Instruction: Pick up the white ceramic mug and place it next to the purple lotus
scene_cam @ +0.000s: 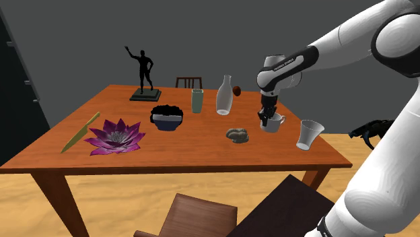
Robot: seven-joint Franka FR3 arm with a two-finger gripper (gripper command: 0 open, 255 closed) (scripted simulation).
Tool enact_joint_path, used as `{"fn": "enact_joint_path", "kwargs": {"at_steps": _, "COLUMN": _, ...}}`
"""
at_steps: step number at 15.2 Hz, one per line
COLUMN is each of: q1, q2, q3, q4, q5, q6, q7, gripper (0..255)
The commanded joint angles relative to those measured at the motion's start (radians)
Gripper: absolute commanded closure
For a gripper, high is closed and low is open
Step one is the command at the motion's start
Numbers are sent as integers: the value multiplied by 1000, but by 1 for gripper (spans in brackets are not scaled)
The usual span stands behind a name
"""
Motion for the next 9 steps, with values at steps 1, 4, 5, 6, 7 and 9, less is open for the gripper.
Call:
{"fn": "enact_joint_path", "kwargs": {"at_steps": 1, "q1": 1, "q2": -15, "q3": 1, "q4": 15, "q5": -4, "q6": -30, "q7": 1, "gripper": 255}}
{"fn": "enact_joint_path", "kwargs": {"at_steps": 4, "q1": 2, "q2": -35, "q3": 2, "q4": 37, "q5": -8, "q6": -70, "q7": 2, "gripper": 255}}
{"fn": "enact_joint_path", "kwargs": {"at_steps": 5, "q1": 2, "q2": -41, "q3": 3, "q4": 44, "q5": -9, "q6": -84, "q7": 2, "gripper": 255}}
{"fn": "enact_joint_path", "kwargs": {"at_steps": 6, "q1": 3, "q2": -47, "q3": 4, "q4": 52, "q5": -10, "q6": -97, "q7": 2, "gripper": 255}}
{"fn": "enact_joint_path", "kwargs": {"at_steps": 7, "q1": 3, "q2": -52, "q3": 4, "q4": 60, "q5": -11, "q6": -110, "q7": 2, "gripper": 255}}
{"fn": "enact_joint_path", "kwargs": {"at_steps": 9, "q1": 4, "q2": -63, "q3": 5, "q4": 76, "q5": -13, "q6": -137, "q7": 2, "gripper": 255}}
